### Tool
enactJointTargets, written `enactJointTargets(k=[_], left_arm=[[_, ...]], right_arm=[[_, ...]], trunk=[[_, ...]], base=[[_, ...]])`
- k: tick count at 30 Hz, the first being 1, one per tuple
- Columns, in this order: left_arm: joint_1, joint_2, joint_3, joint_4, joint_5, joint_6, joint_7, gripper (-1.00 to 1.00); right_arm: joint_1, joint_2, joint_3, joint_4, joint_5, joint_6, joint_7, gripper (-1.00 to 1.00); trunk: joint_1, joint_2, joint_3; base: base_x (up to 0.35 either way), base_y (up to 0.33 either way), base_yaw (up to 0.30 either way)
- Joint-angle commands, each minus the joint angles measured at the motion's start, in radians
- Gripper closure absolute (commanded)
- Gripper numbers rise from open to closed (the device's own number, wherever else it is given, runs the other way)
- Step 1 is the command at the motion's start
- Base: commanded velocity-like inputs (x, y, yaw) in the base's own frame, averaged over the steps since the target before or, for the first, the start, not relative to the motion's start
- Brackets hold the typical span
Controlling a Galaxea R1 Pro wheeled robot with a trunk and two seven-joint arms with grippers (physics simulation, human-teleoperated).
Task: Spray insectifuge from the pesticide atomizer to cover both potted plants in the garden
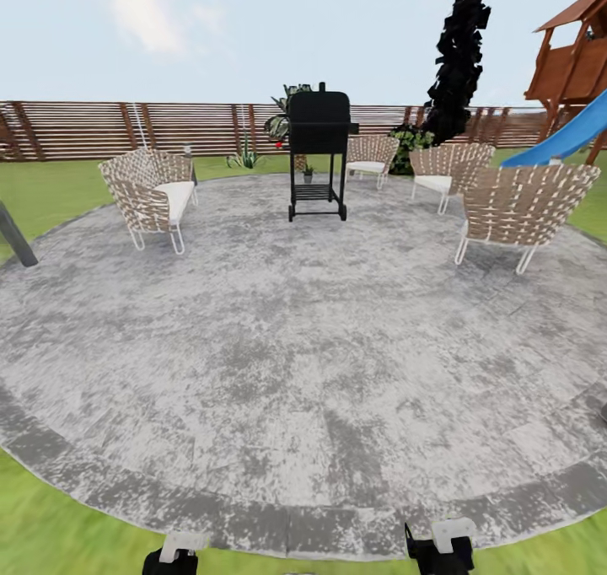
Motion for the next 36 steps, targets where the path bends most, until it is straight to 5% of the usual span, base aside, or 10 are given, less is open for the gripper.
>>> enactJointTargets(k=[1, 36], left_arm=[[-0.001, 0.0, -0.007, 0.001, 0.01, -0.003, -0.003, 1.0], [-0.001, 0.002, -0.007, 0.001, 0.011, -0.003, -0.003, 1.0]], right_arm=[[-0.001, 0.0, -0.006, 0.001, 0.011, -0.003, -0.004, -1.0], [-0.001, 0.0, -0.006, 0.001, 0.011, -0.003, -0.004, -1.0]], trunk=[[0.0, 0.0, -0.001], [0.0, 0.0, -0.001]], base=[[0.338, 0.0, 0.27], [0.337, 0.0, 0.025]])
